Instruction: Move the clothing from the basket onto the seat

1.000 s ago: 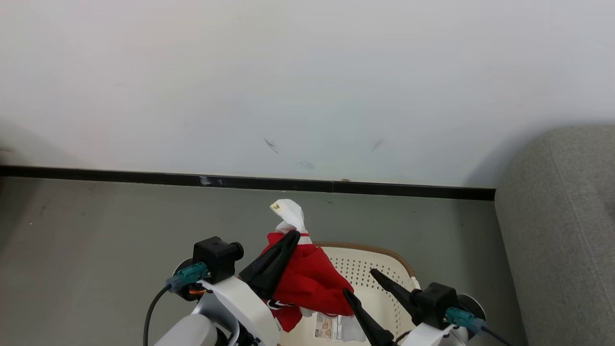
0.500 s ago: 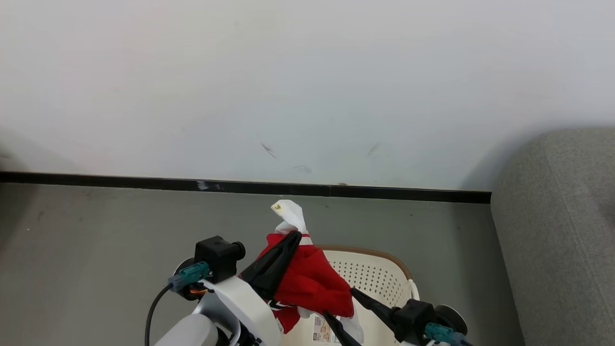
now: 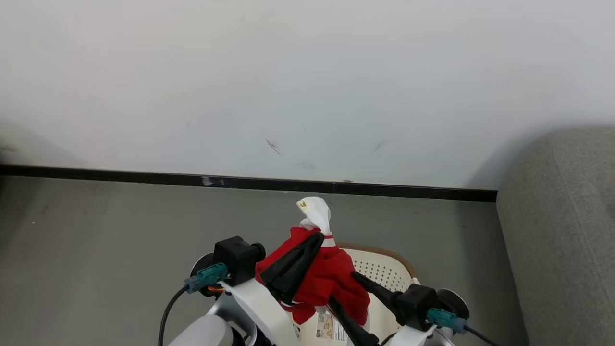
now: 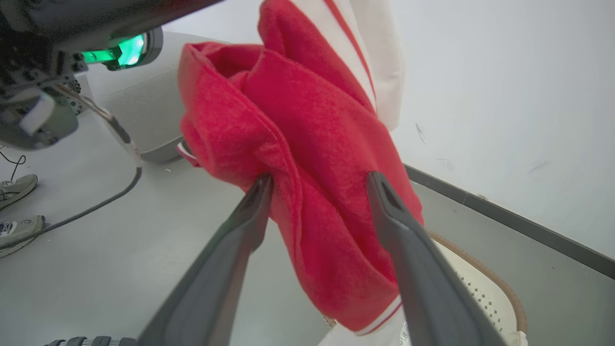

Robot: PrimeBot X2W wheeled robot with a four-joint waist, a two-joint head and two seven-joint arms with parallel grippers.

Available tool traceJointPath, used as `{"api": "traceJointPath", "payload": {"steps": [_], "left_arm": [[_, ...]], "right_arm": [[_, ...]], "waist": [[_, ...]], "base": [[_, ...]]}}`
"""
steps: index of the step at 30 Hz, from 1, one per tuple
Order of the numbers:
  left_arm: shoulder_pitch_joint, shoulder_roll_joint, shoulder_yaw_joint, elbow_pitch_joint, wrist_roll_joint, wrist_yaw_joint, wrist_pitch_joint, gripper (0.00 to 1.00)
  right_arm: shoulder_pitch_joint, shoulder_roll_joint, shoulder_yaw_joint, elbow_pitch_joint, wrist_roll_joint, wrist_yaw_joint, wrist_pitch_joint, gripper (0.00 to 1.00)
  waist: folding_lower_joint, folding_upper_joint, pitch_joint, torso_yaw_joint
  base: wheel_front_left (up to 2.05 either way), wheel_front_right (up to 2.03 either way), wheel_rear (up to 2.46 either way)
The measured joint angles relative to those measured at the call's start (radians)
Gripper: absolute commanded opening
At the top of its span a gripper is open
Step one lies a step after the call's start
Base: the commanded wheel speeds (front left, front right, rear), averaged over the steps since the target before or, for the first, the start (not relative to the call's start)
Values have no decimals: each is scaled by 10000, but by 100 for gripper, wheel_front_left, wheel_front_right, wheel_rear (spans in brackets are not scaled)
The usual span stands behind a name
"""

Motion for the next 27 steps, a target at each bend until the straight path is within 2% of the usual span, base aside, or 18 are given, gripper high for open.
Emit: {"api": "traceJointPath", "payload": {"steps": [11, 12, 13, 14, 16, 17, 19, 27], "left_arm": [[-115, -63, -242, -489, -8, -44, 105, 0], [-114, -77, -268, -543, -23, -56, 182, 0], [-114, -98, -303, -598, -35, -59, 196, 0], [-114, -127, -324, -652, -36, -59, 211, 0], [-114, -155, -351, -731, -59, -59, 267, 0], [-113, -153, -355, -759, -84, -59, 267, 0], [-113, -142, -355, -809, -96, -59, 280, 0], [-99, -13, -349, -911, -107, -59, 355, 0]], "right_arm": [[-337, -12, -198, -25, 0, 0, -2, 100], [-337, -13, -205, -25, 0, 0, 0, 96], [-337, -13, -213, -25, 0, 0, -2, 51], [-337, -13, -217, -23, 0, 0, -2, 38], [-337, -13, -215, -12, 21, 0, -2, 20], [-337, -13, -209, -2, 31, 0, -2, 4], [-337, -13, -199, 21, 46, 0, -2, 0], [-337, -13, -332, 56, 201, 0, 0, 0]], "waist": [[0, 0, 66, 149], [0, 0, 64, 158], [0, 0, 61, 167], [0, 0, 58, 174], [0, 0, 50, 186], [0, 0, 47, 189], [0, 0, 46, 192], [0, 0, 21, 174]], "base": [[0, 0, 0], [0, 0, 0], [0, 0, 0], [0, 0, 0], [0, 0, 0], [0, 0, 0], [0, 0, 0], [0, 0, 0]]}}
